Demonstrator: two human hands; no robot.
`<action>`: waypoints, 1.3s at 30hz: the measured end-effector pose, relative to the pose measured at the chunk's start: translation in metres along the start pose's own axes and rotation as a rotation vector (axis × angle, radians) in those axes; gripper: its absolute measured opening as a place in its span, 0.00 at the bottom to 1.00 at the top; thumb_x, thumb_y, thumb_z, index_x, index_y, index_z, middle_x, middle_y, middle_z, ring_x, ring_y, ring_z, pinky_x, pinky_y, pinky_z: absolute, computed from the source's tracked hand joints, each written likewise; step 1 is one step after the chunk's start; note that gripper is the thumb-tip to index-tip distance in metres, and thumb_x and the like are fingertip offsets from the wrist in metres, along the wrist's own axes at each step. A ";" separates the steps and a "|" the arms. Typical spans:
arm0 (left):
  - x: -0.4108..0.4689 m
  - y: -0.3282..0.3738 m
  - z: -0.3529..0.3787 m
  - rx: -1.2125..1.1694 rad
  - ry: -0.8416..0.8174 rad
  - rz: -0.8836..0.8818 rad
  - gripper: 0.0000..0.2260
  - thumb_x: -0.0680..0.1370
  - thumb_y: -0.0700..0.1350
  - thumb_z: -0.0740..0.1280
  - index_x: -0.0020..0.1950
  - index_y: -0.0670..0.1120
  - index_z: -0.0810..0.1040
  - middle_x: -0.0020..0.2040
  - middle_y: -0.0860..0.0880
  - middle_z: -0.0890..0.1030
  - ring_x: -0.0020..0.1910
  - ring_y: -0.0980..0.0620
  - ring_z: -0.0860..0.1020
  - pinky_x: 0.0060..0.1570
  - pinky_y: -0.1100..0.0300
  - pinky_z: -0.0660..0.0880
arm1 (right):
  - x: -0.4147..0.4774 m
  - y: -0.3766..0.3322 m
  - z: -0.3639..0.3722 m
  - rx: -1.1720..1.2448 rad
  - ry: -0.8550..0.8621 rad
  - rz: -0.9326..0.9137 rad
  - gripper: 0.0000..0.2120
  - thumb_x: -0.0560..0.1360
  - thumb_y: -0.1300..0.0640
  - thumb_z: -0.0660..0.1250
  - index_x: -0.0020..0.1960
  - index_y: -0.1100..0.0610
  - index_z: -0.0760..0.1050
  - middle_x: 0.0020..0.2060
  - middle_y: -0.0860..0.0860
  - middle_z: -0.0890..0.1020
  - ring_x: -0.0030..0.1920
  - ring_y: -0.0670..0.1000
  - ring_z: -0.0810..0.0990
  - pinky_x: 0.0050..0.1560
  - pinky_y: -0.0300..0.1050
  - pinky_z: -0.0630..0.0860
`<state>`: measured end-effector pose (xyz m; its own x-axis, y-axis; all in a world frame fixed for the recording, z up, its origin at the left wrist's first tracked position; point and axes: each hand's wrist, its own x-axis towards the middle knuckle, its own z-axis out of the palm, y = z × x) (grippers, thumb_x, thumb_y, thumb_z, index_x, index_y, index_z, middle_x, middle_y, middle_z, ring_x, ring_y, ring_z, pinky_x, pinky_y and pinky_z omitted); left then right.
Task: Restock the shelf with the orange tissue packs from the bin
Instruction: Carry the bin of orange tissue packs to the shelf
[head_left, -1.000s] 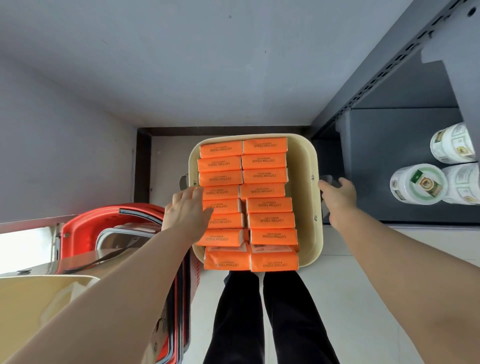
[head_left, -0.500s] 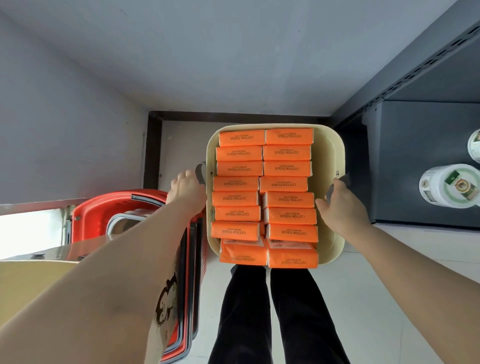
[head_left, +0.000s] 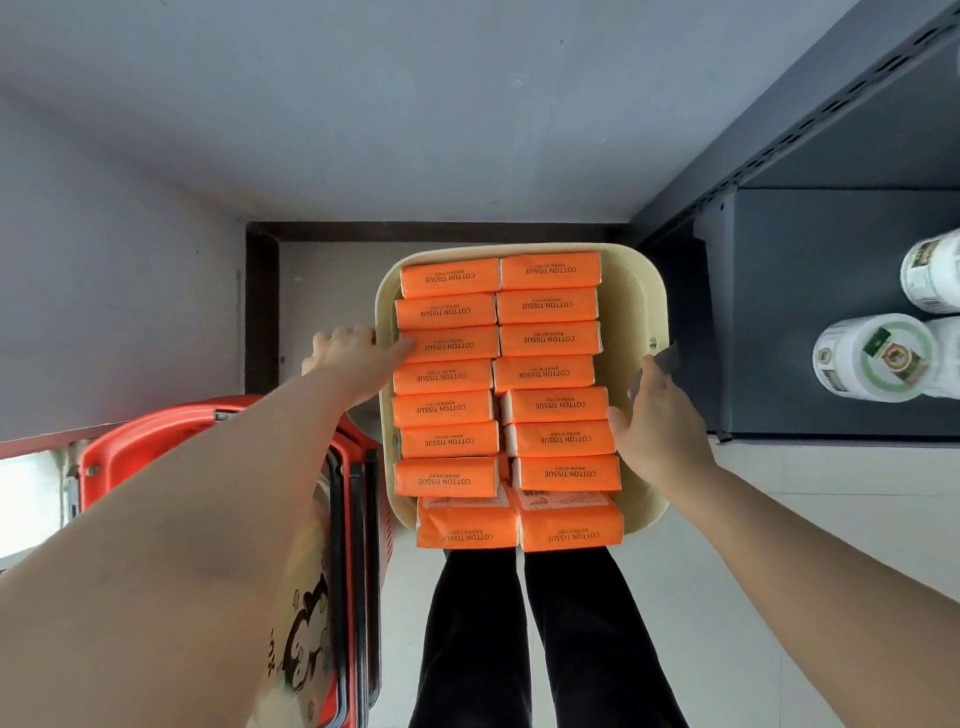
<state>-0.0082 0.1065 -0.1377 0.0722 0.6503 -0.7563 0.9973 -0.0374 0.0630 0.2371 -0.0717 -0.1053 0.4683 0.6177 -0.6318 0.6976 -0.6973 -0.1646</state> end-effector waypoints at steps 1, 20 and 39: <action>0.000 -0.004 0.002 0.033 -0.003 -0.011 0.30 0.72 0.74 0.49 0.52 0.50 0.74 0.48 0.49 0.76 0.56 0.45 0.71 0.54 0.45 0.73 | -0.001 0.001 0.001 0.006 -0.011 0.002 0.31 0.77 0.49 0.64 0.73 0.59 0.56 0.63 0.57 0.75 0.59 0.58 0.77 0.54 0.52 0.77; -0.065 -0.020 0.015 -1.039 -0.063 -0.290 0.14 0.77 0.54 0.65 0.43 0.43 0.76 0.42 0.39 0.80 0.45 0.42 0.80 0.66 0.42 0.67 | 0.012 0.027 -0.027 0.857 -0.201 0.413 0.36 0.74 0.53 0.69 0.76 0.55 0.55 0.72 0.52 0.66 0.68 0.54 0.68 0.66 0.50 0.63; -0.165 0.010 -0.004 -0.856 0.026 -0.075 0.06 0.75 0.39 0.68 0.44 0.51 0.76 0.45 0.44 0.80 0.43 0.49 0.78 0.36 0.65 0.71 | -0.065 0.054 -0.052 0.655 -0.124 0.245 0.30 0.77 0.54 0.66 0.75 0.56 0.58 0.65 0.55 0.74 0.50 0.53 0.80 0.49 0.46 0.71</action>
<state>-0.0097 0.0019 -0.0095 -0.0039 0.6459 -0.7634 0.6455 0.5847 0.4914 0.2724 -0.1305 -0.0341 0.4777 0.3961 -0.7842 0.0920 -0.9102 -0.4038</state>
